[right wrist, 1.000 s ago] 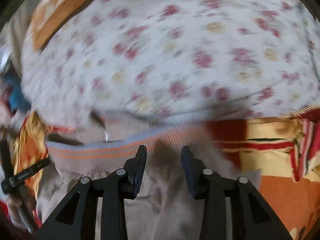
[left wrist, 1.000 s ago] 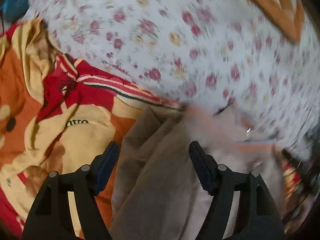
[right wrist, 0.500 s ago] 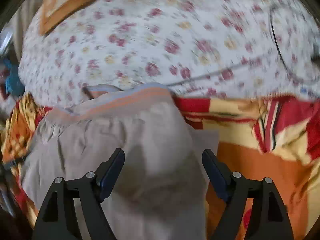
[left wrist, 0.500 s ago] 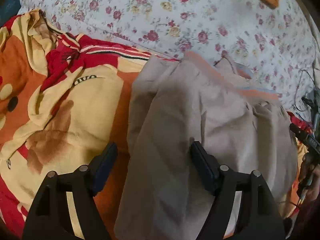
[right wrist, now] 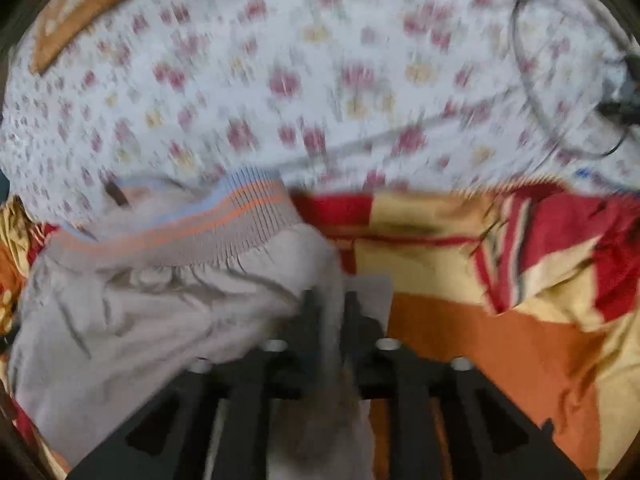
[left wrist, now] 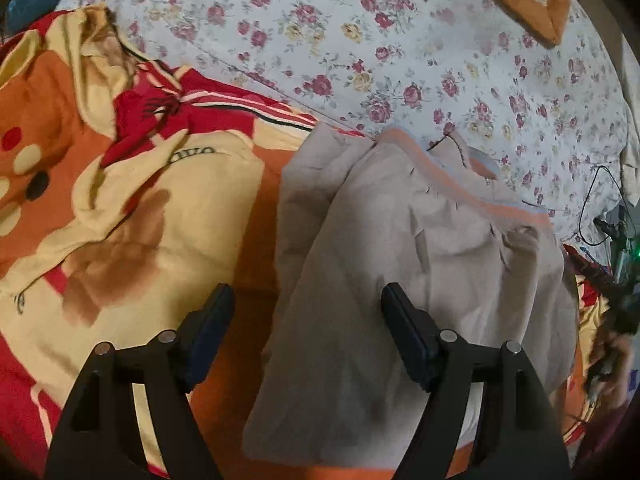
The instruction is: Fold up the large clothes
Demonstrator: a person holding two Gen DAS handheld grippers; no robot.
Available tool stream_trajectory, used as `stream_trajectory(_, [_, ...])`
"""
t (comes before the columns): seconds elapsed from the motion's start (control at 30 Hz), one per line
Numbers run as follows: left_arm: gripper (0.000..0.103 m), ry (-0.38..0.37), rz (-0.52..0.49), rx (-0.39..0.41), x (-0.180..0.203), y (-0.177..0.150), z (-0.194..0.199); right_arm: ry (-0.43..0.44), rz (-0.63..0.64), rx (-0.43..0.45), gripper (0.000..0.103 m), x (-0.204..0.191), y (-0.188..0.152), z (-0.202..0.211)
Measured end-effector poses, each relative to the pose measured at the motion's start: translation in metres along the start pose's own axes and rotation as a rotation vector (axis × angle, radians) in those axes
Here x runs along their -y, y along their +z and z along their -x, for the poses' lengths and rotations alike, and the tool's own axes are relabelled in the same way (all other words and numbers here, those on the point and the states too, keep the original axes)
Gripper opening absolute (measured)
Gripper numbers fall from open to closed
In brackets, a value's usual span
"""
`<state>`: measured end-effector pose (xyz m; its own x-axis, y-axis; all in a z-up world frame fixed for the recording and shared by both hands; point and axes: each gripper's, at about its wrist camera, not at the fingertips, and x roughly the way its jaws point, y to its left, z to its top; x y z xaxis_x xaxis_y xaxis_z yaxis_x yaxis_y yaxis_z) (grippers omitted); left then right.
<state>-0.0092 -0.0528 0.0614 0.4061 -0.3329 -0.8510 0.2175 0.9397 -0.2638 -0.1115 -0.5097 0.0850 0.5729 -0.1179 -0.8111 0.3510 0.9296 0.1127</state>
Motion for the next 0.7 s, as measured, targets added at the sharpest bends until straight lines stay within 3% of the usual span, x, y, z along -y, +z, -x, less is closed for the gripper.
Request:
stream_trajectory(0.1, [0.075,-0.004,0.014,0.016,-0.003,-0.010,-0.002,0.164,0.066,0.028,0.055,-0.043,0.011,0.027])
stream_trajectory(0.13, [0.076,-0.009,0.022,0.013,-0.004,-0.012,-0.004,0.221,0.108,-0.001,0.061,-0.066,0.011,0.026])
stream_trajectory(0.23, [0.076,-0.026,0.024,-0.001,-0.005,-0.016,-0.013,0.367,0.216,-0.100,0.062,-0.143,0.004,0.005])
stream_trajectory(0.33, [0.076,-0.035,0.004,0.014,-0.004,-0.016,-0.012,0.432,0.207,-0.146,0.062,-0.201,0.001,-0.021])
stream_trajectory(0.47, [0.078,-0.101,0.032,0.003,-0.015,-0.017,-0.018,0.512,0.142,-0.217,0.062,-0.247,0.004,-0.057])
stream_trajectory(0.6, [0.079,-0.138,0.066,-0.016,-0.022,-0.011,-0.021,0.474,0.213,-0.259,0.062,-0.298,0.002,-0.086])
stream_trajectory(0.63, [0.079,-0.144,0.065,-0.018,-0.023,-0.010,-0.021,0.443,0.250,-0.272,0.051,-0.310,0.000,-0.096])
stream_trajectory(0.67, [0.079,-0.146,0.062,-0.016,-0.024,-0.009,-0.019,0.418,0.273,-0.272,0.034,-0.316,-0.001,-0.100])
stream_trajectory(0.7, [0.079,-0.146,0.052,-0.008,-0.025,-0.009,-0.016,0.380,0.295,-0.265,0.001,-0.321,-0.003,-0.104])
